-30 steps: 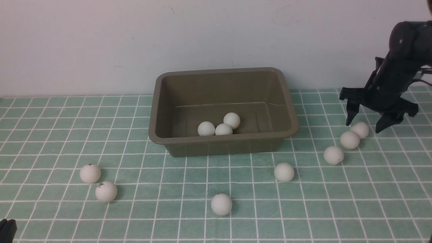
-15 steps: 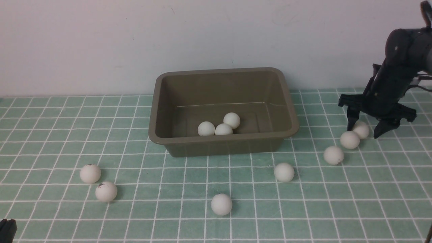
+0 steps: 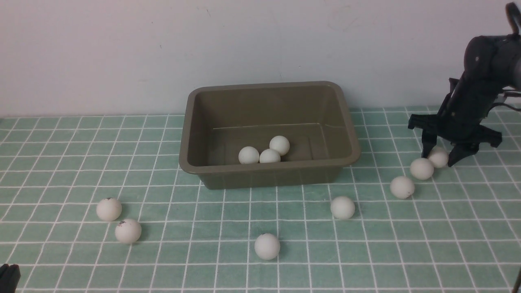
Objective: Put the table tennis balls in the box on the green coffee tablecloth.
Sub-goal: 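Reach for and grasp a ping pong ball on the table, then release the ping pong ball into the bin and lift the gripper away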
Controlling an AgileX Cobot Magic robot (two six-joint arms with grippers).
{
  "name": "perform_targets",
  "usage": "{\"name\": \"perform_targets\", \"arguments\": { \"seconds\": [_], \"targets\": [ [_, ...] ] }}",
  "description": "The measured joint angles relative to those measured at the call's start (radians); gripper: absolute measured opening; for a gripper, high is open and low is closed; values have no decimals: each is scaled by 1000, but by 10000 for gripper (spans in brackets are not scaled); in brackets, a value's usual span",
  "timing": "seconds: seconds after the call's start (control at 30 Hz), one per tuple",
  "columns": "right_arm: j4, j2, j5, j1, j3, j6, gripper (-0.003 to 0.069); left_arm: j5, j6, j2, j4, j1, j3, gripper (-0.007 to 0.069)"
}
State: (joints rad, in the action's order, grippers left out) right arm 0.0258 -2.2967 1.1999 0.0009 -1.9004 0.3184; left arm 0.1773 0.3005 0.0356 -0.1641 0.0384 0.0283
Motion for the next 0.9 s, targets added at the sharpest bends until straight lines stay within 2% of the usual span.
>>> {"name": "perform_targets", "arguments": {
  "seconds": [0.27,0.37,0.5,0.6,0.7,0.9],
  "targets": [
    [58,0,25,0,-130,-62,365,0,0,0,0,0,0,-4],
    [124,0,29,2,-180,-100,365,0,0,0,0,0,0,-4],
    [298,0,32,38,-245,-218,365,0,0,0,0,0,0,-4],
    [432,0,35,101,-274,-308,365,0,0,0,0,0,0,-4],
    [499,0,36,167,-278,-376,365,0,0,0,0,0,0,-4],
    [483,0,22,294,-278,-440,365,0,0,0,0,0,0,-4]
  ]
}}
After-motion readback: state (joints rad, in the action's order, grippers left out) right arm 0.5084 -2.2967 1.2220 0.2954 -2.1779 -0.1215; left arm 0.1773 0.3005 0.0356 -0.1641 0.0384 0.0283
